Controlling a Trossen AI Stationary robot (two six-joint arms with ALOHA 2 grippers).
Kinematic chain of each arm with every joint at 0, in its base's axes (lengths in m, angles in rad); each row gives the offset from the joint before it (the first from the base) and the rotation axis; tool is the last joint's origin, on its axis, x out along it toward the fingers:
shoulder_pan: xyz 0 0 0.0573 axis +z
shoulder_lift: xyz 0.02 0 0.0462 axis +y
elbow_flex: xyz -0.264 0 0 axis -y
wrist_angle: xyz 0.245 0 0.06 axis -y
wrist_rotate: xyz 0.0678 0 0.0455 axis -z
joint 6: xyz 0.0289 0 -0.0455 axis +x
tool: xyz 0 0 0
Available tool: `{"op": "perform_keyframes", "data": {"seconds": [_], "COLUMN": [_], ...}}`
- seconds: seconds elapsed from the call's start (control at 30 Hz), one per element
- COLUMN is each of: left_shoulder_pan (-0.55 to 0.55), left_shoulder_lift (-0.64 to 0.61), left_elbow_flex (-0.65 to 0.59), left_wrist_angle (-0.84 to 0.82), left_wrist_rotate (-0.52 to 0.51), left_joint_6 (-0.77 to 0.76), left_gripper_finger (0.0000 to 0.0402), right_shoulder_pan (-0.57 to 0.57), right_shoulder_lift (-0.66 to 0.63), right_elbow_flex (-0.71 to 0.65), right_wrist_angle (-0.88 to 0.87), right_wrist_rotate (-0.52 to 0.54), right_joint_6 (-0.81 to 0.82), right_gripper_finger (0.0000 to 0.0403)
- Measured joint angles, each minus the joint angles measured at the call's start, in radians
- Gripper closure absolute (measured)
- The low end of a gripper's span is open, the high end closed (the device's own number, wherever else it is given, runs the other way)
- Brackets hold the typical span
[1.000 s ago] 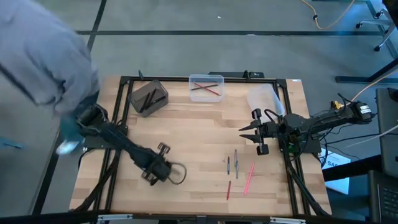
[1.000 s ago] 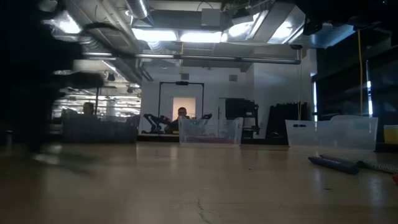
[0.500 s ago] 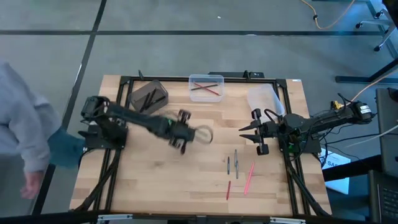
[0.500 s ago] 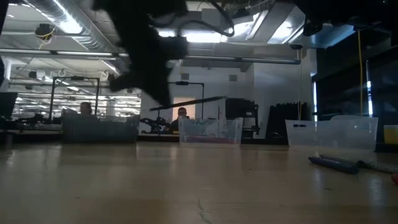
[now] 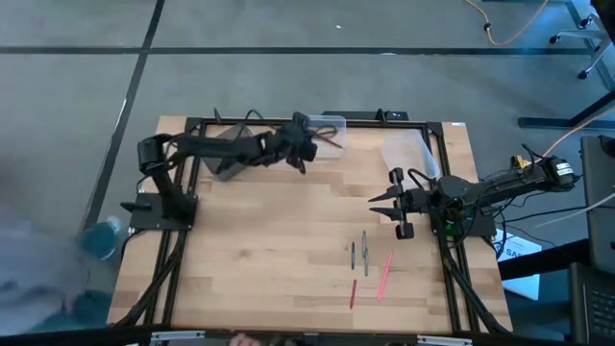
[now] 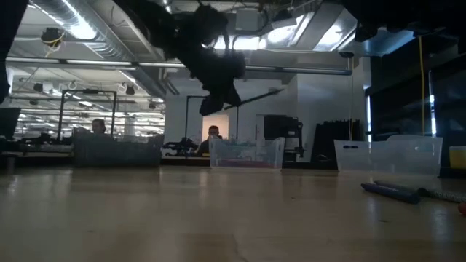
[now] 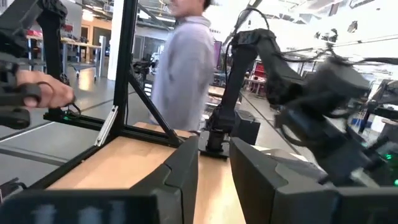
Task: Sort crayons/erasers/pens/pencils in bins
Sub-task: Put the green pencil into the left transparent bin, then put the pink pencil into the left transparent bin
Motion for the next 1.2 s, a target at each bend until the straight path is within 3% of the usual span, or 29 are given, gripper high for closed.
{"op": "perform_keyframes", "data": {"seconds": [0.23,0.37,0.53,0.7,0.87,1.2], "left_shoulder_pan": [0.108,0.115,0.103,0.1,0.101,0.032], "left_shoulder_lift": [0.174,0.242,0.251,0.234,0.233,0.233], "left_elbow_flex": [0.138,0.215,0.253,0.272,0.292,0.302], "left_wrist_angle": [-0.047,-0.152,-0.245,-0.275,-0.283,-0.286], "left_wrist_rotate": [0.054,0.058,0.058,0.05,-0.052,-0.06], "left_joint_6": [-0.004,-0.116,-0.224,-0.249,-0.251,-0.39], "left_gripper_finger": [0.0397,0.0391,0.0368,0.0318,0.027,0.0259], "right_shoulder_pan": [0.0,0.0,0.0,0.0,0.0,0.001], "right_shoulder_lift": [0.0,0.0,0.0,0.0,0.0,0.0], "right_elbow_flex": [0.0,0.0,0.0,0.0,0.0,0.0], "right_wrist_angle": [-0.004,-0.003,-0.016,-0.016,-0.017,-0.022], "right_wrist_rotate": [0.0,0.002,0.002,0.044,0.045,0.053], "right_joint_6": [0.005,0.041,0.08,0.079,0.083,0.084], "right_gripper_finger": [0.0306,0.0306,0.0305,0.0305,0.0305,0.0305]}}
